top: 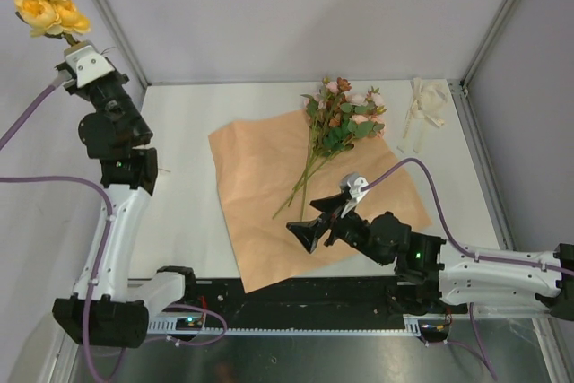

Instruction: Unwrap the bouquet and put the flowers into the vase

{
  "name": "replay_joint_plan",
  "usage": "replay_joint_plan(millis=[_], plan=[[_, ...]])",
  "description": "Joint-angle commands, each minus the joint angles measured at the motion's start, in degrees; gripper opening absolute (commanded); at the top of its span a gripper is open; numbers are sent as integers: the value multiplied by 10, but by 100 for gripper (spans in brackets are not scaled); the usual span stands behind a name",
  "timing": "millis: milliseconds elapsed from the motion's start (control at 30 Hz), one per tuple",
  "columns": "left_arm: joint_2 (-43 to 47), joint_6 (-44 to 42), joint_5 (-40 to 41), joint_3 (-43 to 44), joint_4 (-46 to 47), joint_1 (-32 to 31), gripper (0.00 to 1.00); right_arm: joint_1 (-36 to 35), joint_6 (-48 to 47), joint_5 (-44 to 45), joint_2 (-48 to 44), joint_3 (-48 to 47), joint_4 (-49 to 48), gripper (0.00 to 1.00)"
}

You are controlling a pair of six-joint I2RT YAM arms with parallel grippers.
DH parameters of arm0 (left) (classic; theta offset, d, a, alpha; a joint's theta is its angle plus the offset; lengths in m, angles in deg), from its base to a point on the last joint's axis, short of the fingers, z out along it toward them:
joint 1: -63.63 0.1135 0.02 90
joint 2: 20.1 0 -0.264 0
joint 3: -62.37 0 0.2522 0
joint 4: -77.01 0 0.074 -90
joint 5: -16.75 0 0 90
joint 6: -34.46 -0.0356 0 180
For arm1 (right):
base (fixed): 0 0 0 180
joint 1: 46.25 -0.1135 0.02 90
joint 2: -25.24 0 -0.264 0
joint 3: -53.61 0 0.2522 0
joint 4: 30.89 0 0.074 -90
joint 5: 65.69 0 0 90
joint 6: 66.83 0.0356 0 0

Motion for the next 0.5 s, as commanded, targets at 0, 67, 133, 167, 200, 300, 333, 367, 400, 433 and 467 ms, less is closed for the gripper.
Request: replay_joint_plan(millis=[0, 67, 133, 167, 200, 300, 333, 367, 400, 433, 467], plan=[[-25, -23, -41, 21, 74, 26, 0, -1, -6, 11, -16, 5, -1, 99], [-37, -27, -46, 10, 81, 30, 0, -1, -7, 13, -22, 9, 1, 99], [-46, -24, -49, -9, 97, 48, 0, -1, -7, 15, -30, 14, 1, 99], [-52, -19, -53, -18, 106, 55, 0, -1, -7, 17, -36, 18, 1, 99], [-57, -17, -55, -27, 117, 64, 0, -2, -8, 20, -40, 22, 1, 99], [-87, -19, -48, -39, 149, 82, 0, -2, -8, 26, -50, 28, 4, 99], [-99, -19, -42, -41, 157, 87, 0, -1, -9, 27, -52, 30, 5, 99], [-107, -12, -38, -45, 161, 92, 0, -1, -9, 27, -55, 31, 7, 99], [-114, -4, -36, -51, 164, 96, 0, -1, -9, 28, -57, 32, 8, 99], [-118, 6, -35, -58, 165, 100, 0, -2, -9, 28, -58, 32, 8, 99], [-123, 13, -34, -69, 166, 102, 0, -2, -9, 29, -59, 33, 8, 99]])
